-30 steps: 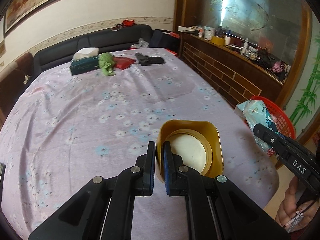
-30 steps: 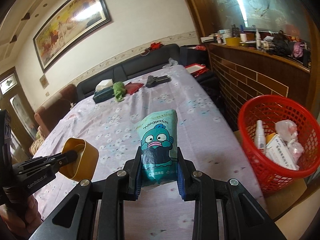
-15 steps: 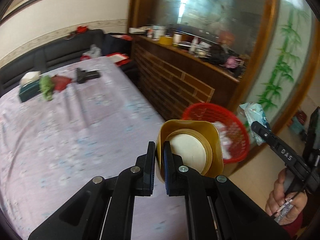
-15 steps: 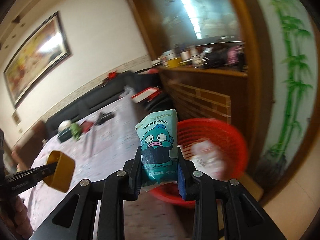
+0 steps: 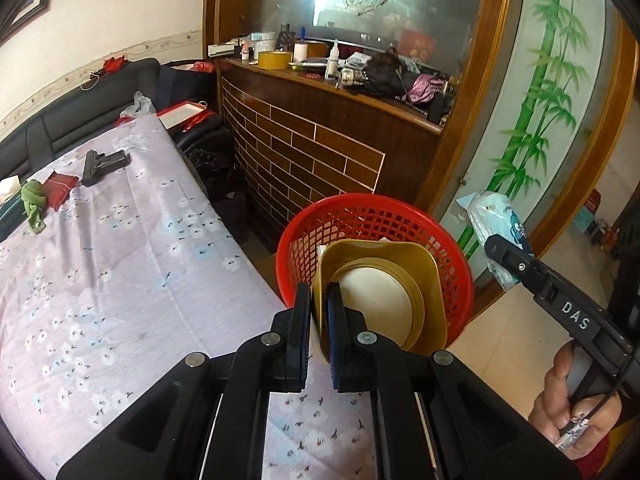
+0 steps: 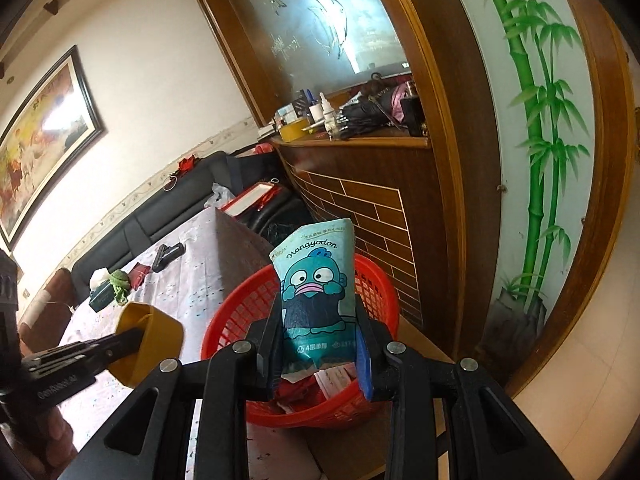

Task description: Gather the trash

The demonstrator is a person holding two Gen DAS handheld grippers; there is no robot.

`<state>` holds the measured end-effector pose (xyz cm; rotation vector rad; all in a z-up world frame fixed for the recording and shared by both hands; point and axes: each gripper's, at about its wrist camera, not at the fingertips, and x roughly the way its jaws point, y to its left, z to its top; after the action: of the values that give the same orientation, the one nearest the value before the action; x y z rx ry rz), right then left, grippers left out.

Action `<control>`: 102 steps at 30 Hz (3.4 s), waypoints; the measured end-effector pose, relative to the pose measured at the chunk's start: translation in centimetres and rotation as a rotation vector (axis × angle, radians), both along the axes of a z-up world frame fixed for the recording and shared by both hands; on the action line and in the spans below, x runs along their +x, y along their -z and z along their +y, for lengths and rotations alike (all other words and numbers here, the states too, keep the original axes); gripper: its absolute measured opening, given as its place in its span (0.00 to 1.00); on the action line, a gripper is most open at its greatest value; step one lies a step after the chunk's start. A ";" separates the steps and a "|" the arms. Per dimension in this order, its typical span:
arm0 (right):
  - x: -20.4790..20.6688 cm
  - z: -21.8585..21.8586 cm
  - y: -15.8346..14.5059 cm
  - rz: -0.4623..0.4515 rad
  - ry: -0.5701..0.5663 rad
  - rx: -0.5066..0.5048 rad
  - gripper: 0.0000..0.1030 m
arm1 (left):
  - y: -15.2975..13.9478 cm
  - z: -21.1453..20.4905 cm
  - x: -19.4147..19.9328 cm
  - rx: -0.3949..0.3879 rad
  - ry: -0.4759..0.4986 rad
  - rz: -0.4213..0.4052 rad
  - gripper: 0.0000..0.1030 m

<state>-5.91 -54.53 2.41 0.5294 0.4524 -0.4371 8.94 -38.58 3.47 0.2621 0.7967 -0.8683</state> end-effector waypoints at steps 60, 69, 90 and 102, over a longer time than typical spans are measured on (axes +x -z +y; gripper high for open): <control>0.4 2.2 -1.0 0.157 0.301 -0.262 0.98 | 1.4 2.7 -1.2 0.002 -0.102 -0.254 0.89; -3.5 10.0 -0.6 0.186 0.428 -0.399 1.00 | 1.1 10.8 -4.8 0.008 -0.150 -0.373 0.95; -2.2 24.6 1.5 0.110 0.233 -0.515 1.00 | 4.0 25.6 -6.1 0.022 -0.372 -0.371 0.97; -1.5 26.1 2.1 0.131 0.190 -0.531 1.00 | 4.6 26.6 -5.9 0.007 -0.378 -0.338 0.97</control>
<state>-7.46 -28.40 0.34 0.0277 0.3923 -0.7495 3.03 -12.02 -1.16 0.2457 0.5100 -0.4481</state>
